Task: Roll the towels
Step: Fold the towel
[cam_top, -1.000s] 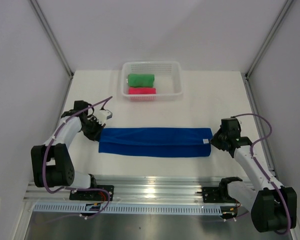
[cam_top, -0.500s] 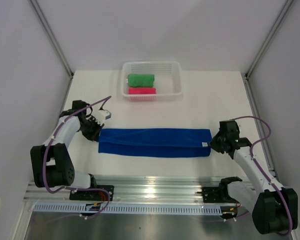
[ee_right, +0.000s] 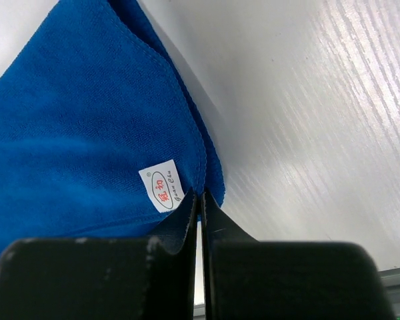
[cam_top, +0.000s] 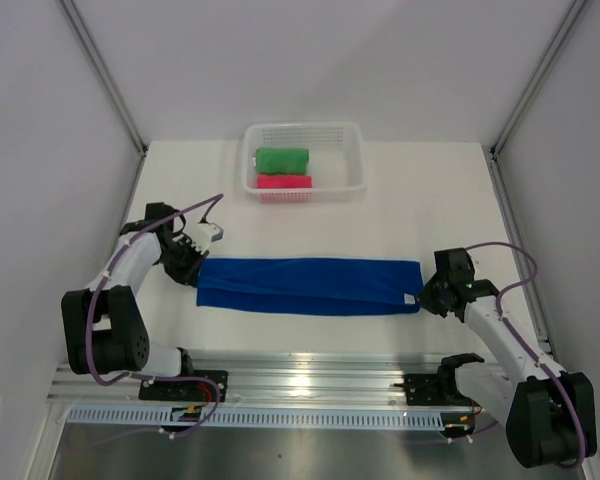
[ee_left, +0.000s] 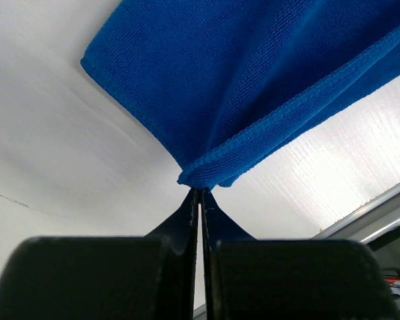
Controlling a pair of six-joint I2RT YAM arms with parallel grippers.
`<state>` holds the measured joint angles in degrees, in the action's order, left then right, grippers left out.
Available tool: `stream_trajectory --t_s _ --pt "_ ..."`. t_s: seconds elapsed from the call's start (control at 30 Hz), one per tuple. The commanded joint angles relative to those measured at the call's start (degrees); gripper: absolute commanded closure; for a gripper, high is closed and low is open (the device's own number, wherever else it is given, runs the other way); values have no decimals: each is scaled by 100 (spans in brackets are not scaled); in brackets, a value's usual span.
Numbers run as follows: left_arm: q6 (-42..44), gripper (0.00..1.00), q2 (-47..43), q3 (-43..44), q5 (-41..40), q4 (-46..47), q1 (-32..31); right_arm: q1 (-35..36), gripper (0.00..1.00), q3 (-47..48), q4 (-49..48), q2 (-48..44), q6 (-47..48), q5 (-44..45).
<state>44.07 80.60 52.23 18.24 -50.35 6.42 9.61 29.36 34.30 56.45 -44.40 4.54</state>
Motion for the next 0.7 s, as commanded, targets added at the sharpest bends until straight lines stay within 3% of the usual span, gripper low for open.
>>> stream_trajectory --t_s 0.0,0.67 --pt "145 99 -62 261 153 -186 79 24 100 175 155 -169 1 267" --pt "321 99 -202 403 382 -713 132 15 100 -18 94 16 90 250"
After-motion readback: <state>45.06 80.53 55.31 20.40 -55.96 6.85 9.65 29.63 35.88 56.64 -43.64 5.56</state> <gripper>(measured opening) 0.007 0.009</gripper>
